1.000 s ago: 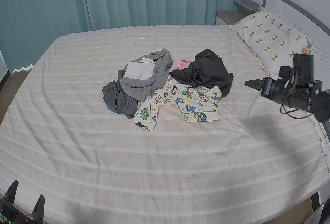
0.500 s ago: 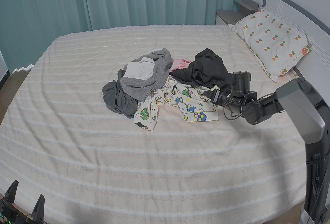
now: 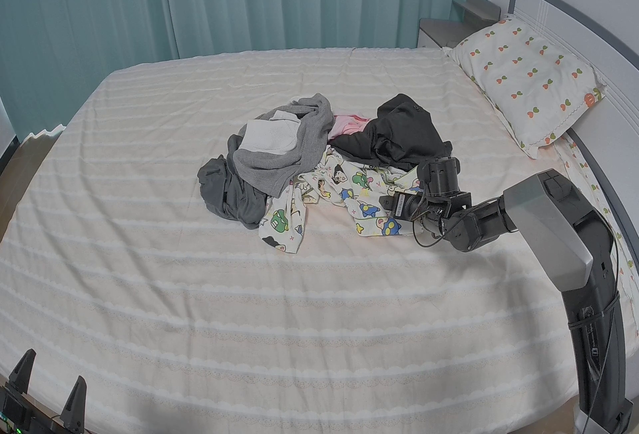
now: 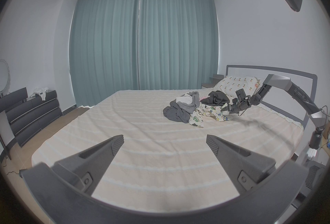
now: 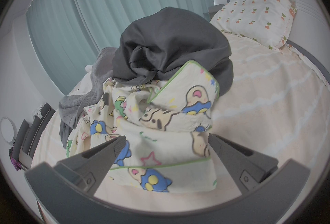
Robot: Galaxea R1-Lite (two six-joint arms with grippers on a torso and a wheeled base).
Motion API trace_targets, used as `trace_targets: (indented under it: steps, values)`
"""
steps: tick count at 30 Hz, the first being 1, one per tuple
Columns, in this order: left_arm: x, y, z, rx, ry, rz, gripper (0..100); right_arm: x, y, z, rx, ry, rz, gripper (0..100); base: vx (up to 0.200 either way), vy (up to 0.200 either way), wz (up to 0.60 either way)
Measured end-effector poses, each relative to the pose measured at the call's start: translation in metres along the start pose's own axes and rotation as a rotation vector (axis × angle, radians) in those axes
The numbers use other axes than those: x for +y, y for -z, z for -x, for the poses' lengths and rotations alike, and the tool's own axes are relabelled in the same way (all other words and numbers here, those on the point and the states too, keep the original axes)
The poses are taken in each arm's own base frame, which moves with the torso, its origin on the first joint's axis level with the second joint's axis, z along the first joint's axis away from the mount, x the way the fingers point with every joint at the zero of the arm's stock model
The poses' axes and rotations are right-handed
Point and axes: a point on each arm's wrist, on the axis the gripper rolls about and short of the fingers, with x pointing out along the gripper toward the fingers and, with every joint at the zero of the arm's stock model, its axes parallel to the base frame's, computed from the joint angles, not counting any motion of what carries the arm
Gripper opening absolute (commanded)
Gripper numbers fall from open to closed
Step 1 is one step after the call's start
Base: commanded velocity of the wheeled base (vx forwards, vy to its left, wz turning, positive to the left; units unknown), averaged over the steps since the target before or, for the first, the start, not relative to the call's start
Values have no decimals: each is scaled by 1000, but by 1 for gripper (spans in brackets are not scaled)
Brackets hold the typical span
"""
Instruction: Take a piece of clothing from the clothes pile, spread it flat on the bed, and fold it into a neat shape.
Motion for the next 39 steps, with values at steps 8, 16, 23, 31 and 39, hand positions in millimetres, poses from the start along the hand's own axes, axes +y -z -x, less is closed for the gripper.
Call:
trace_targets:
  steps: [8,16,23,31,39]
  values:
    - [0,0,0,0,0,0,100,-5,-1,-3,-6,17,5,100,0,0,0]
    - [0,0,0,0,0,0,100,-6,7,-14,-3,19,4,100,0,0,0]
    - [0,0,0,0,0,0,100,4,18,-23,19,4,4,0,0,0,0]
    - [0,0,0,-1,0,0,100,19,21,-23,10,-31,-9,0,0,0,0]
    - [0,0,0,0,0,0,100,27,18,-11,26,-44,-104,0,0,0,0]
